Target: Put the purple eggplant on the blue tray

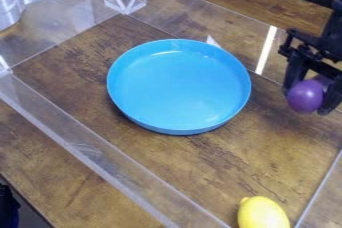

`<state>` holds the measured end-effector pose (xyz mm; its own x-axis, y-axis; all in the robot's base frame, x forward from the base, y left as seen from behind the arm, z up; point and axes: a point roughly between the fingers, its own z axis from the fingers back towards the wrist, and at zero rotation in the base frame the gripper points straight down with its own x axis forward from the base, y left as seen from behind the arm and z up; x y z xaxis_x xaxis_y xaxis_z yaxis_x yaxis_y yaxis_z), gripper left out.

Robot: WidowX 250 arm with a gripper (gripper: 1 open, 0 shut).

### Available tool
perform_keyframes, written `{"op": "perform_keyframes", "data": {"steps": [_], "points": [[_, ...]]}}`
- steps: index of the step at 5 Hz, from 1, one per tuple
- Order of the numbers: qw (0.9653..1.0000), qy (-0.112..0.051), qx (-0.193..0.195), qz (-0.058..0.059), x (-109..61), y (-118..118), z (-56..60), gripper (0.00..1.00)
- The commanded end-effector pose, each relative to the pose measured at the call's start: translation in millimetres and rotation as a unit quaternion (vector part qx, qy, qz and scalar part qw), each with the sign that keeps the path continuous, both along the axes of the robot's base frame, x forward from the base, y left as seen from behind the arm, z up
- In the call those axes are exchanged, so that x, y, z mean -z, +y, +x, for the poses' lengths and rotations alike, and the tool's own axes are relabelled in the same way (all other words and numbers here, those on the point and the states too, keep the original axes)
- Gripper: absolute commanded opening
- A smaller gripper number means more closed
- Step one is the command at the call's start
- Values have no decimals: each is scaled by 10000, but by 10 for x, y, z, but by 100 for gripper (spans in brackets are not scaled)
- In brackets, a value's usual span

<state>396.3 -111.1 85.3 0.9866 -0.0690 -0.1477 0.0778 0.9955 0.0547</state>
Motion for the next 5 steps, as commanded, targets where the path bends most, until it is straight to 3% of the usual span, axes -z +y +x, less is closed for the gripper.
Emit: {"op": "perform_keyframes", "data": {"steps": [1,2,3,4,5], "points": [[9972,-733,-25,-129,-632,61,17,0],[9971,-754,-56,-83,-731,145,-31,0],[9965,-794,-258,-39,-831,434,-152,0],[9952,-798,-560,-13,-881,841,-355,0],[9937,-739,-844,36,-791,1195,-595,0]]}}
